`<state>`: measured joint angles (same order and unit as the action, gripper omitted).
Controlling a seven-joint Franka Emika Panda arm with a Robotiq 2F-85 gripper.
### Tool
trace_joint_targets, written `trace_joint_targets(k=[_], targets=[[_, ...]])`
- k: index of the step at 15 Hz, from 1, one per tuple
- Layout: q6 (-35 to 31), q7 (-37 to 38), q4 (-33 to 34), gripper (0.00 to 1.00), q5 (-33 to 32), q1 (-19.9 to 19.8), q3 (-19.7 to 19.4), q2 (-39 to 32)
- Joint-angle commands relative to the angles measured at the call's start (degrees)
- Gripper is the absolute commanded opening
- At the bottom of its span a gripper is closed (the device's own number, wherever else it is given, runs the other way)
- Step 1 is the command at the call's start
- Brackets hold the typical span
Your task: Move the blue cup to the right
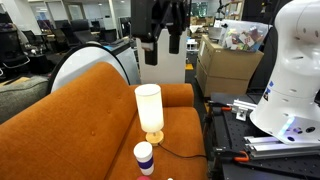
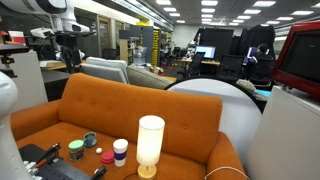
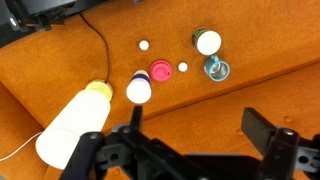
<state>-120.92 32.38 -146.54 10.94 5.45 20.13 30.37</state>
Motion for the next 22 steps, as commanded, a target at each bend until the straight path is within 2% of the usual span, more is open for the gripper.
trace_joint_targets(k=[1, 6, 9, 10, 13, 19, 22], targets=[[-9.4, 1.8, 0.2, 1.0, -3.8, -1.0, 1.1, -7.7], [-19.2, 6.7, 5.7, 1.0, -10.8, -0.2, 0.7, -26.0], [-19.8, 10.7, 11.9, 1.0, -15.0, 2.3, -1.9, -35.0], [-20.7, 8.4, 8.1, 1.0, -12.8, 3.2, -2.7, -31.1], [-20.7, 9.0, 11.7, 1.0, -13.4, 4.3, -4.0, -35.6], [-20.6, 9.1, 11.7, 1.0, -13.5, 4.4, -3.9, -35.2], [-24.1, 11.4, 13.6, 1.0, -16.3, 5.5, -6.4, -39.3]])
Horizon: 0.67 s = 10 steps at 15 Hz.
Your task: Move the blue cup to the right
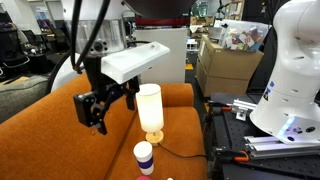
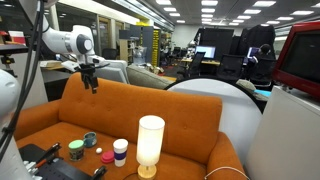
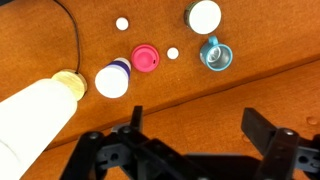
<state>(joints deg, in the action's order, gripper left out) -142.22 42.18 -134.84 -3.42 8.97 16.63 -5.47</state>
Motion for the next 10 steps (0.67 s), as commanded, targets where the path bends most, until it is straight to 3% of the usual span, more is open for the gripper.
trace_joint_targets(k=[1, 4, 10], targets=[[-4.6, 1.9, 2.8, 1.0, -3.2, 2.5, -3.8, -5.3], [-7.7, -2.8, 6.8, 1.0, -0.7, 3.8, -5.1, -11.6], [-5.1, -6.6, 19.5, 1.0, -0.1, 8.3, -8.8, -26.0]])
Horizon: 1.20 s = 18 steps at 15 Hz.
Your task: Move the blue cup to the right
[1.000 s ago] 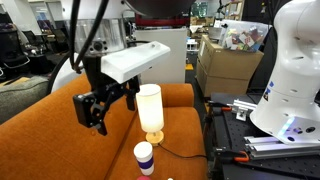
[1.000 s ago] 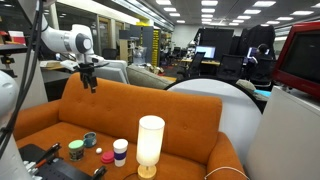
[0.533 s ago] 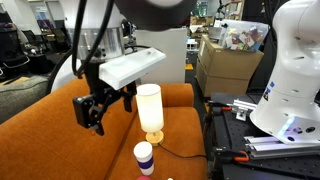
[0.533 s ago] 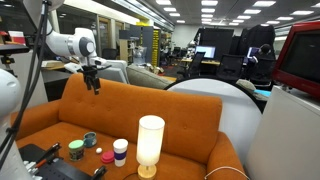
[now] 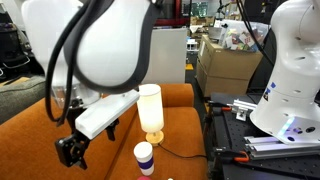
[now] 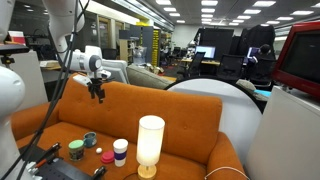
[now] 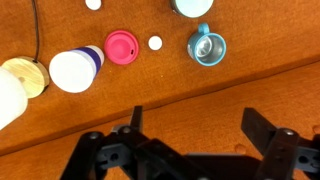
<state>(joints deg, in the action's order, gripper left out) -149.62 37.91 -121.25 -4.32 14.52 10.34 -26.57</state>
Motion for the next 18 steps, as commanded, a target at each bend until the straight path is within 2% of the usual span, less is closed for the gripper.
trace_joint_targets(k=[1, 2, 4, 9, 15, 18], targets=[[2.2, -2.3, 7.3, 1.0, 1.6, 3.2, -3.0, -6.4], [0.1, -2.1, 3.9, 1.0, 2.1, 3.5, -3.3, -4.1], [0.2, -2.2, 6.5, 1.0, 2.3, 4.2, -3.9, -6.7], [0.8, -2.1, 7.0, 1.0, 2.2, 4.3, -4.0, -6.7], [-1.0, -1.2, 13.1, 1.0, -1.2, 8.4, -8.6, -13.1], [0.4, -4.6, 18.6, 1.0, 0.7, 7.9, -7.9, -18.9]])
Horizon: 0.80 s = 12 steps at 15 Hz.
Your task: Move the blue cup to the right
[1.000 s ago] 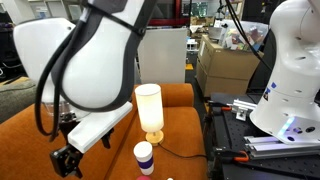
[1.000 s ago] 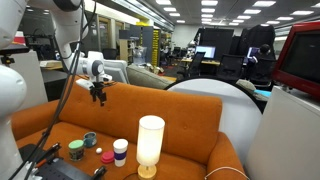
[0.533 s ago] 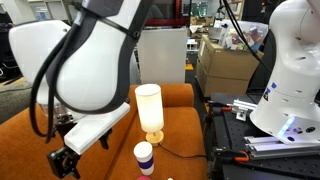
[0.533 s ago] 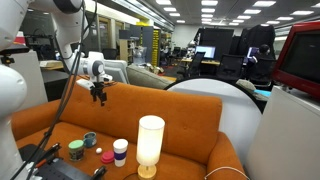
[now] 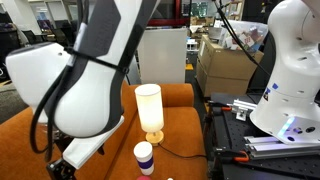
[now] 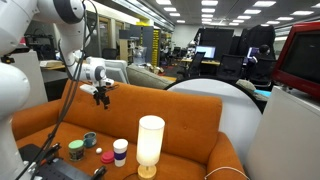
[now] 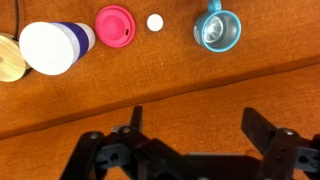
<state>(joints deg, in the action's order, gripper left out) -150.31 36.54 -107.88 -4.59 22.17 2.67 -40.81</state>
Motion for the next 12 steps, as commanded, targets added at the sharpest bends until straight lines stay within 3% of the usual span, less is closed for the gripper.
trace_joint_targets(k=[1, 4, 5, 12], targets=[[1.6, -4.8, 6.9, 1.0, 1.5, -0.3, 0.3, -6.5], [4.5, -10.7, 11.1, 1.0, 3.3, -1.7, 1.8, -10.5], [1.1, -7.5, 8.2, 1.0, 3.1, 0.8, -0.7, -9.2], [2.9, -9.5, 10.9, 1.0, 3.5, 0.3, -0.1, -10.8]])
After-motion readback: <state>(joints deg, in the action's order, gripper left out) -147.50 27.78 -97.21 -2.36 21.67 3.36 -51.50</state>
